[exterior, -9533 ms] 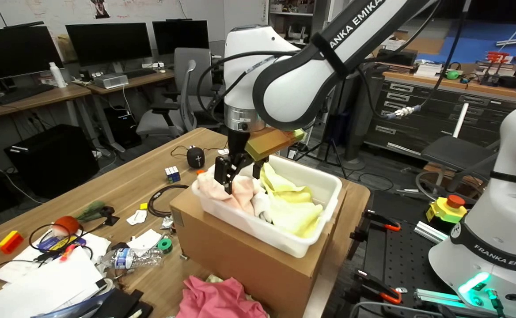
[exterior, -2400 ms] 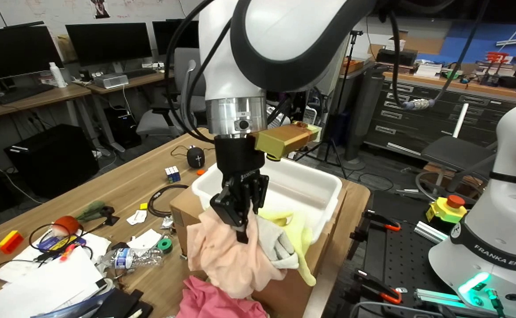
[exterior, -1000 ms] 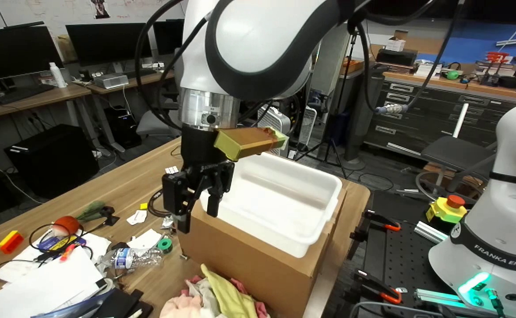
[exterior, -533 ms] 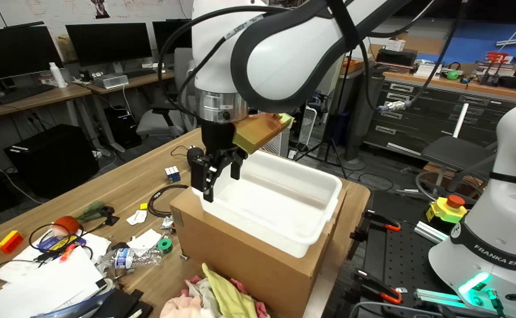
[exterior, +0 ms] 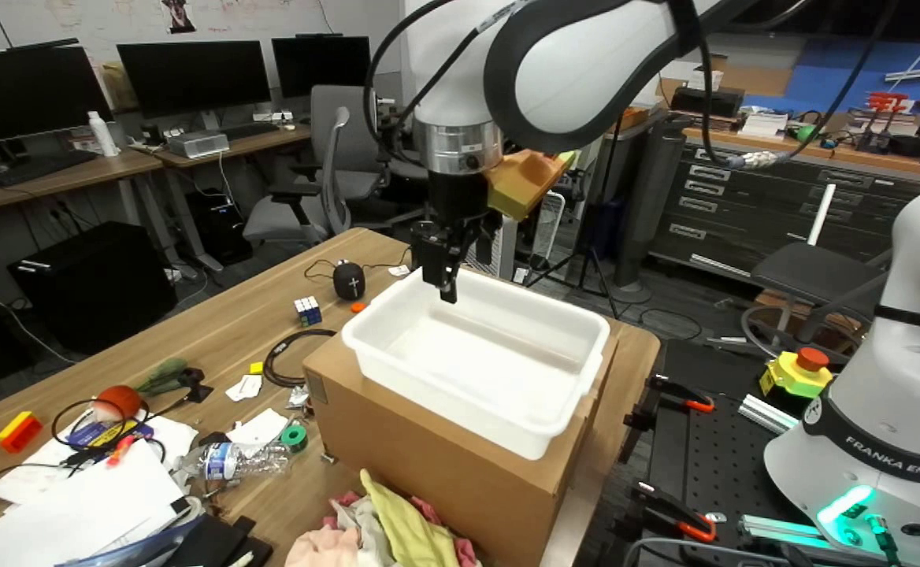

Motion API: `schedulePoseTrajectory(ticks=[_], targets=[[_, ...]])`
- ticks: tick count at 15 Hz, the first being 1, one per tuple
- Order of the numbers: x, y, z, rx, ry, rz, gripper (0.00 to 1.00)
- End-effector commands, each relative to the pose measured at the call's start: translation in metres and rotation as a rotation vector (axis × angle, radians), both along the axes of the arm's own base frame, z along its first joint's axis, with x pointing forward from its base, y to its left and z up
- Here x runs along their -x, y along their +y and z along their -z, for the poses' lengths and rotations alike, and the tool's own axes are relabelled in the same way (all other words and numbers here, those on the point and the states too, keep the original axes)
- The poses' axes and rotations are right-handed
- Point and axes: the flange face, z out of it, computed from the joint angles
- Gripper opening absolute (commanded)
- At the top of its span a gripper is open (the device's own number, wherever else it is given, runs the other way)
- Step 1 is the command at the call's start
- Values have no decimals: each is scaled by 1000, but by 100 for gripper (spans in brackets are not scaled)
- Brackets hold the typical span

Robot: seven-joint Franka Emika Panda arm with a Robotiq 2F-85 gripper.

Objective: Remove the clothes from the bowl and put them on the table

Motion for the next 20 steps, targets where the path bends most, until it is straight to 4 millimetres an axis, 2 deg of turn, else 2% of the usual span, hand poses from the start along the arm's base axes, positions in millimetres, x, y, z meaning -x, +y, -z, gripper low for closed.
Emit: schedulePoseTrajectory(ticks=[1, 2, 3, 4, 6, 9, 10, 14, 15, 20], targets=[[19, -41, -14, 21, -6, -9, 100], [17, -62, -11, 16, -19, -11, 100], [19, -73, -12, 10, -30, -16, 100], [34, -58, -25, -14, -26, -13, 100], [39, -69, -28, -48, -87, -9, 100], [40, -71, -46, -95, -158, -46, 100], [49, -71, -44, -102, -188, -61, 100], [45, -73, -57, -137, -295, -89, 100], [41, -70, -48, -114, -241, -68, 100], [41, -71, -51, -118, -261, -78, 100]])
